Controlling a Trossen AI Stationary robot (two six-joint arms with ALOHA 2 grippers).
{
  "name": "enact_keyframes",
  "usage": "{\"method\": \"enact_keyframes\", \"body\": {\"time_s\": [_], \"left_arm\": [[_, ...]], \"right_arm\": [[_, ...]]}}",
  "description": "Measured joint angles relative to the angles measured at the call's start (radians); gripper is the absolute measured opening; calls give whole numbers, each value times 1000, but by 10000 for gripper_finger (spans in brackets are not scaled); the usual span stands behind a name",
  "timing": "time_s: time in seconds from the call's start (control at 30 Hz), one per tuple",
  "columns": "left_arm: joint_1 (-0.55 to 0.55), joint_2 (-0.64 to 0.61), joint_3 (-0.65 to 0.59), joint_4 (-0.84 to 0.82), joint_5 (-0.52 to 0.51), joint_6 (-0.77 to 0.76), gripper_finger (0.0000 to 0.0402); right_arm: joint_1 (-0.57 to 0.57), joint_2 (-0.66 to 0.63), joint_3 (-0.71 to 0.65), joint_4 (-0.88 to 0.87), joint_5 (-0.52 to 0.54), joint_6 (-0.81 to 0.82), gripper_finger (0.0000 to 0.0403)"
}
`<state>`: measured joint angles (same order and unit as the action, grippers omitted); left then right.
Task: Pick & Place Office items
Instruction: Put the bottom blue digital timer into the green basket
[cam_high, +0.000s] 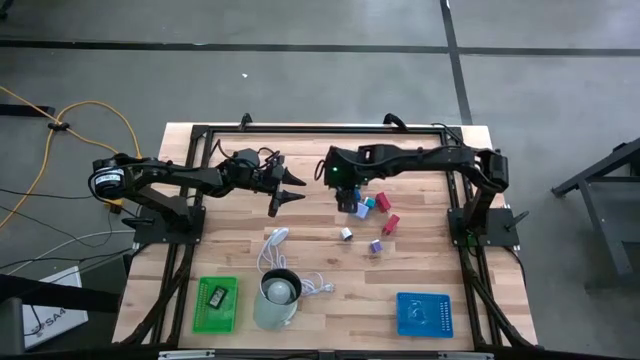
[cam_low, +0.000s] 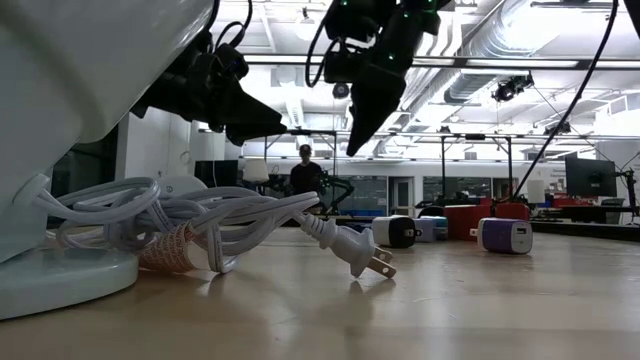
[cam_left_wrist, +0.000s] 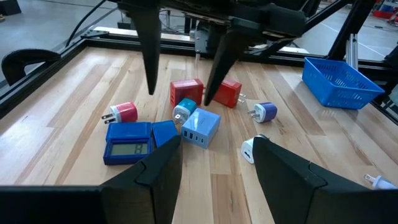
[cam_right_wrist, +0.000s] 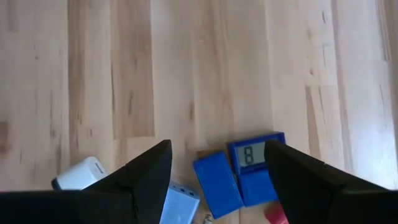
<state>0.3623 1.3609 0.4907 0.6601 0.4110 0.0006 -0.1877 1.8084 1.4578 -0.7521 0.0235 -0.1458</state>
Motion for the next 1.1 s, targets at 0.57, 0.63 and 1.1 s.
{"method": "enact_keyframes", "body": {"time_s": [0.57,0.63,1.1], "left_arm": [[0,0,0,0,0,0,189],[0,0,0,0,0,0,189],[0,0,0,0,0,0,189]], "right_arm": [[7,-2,-42,1,21,-65,244],[7,-2,-46,11,24,-84,244],[-2,47,-54,27,-40,-144,244]]}}
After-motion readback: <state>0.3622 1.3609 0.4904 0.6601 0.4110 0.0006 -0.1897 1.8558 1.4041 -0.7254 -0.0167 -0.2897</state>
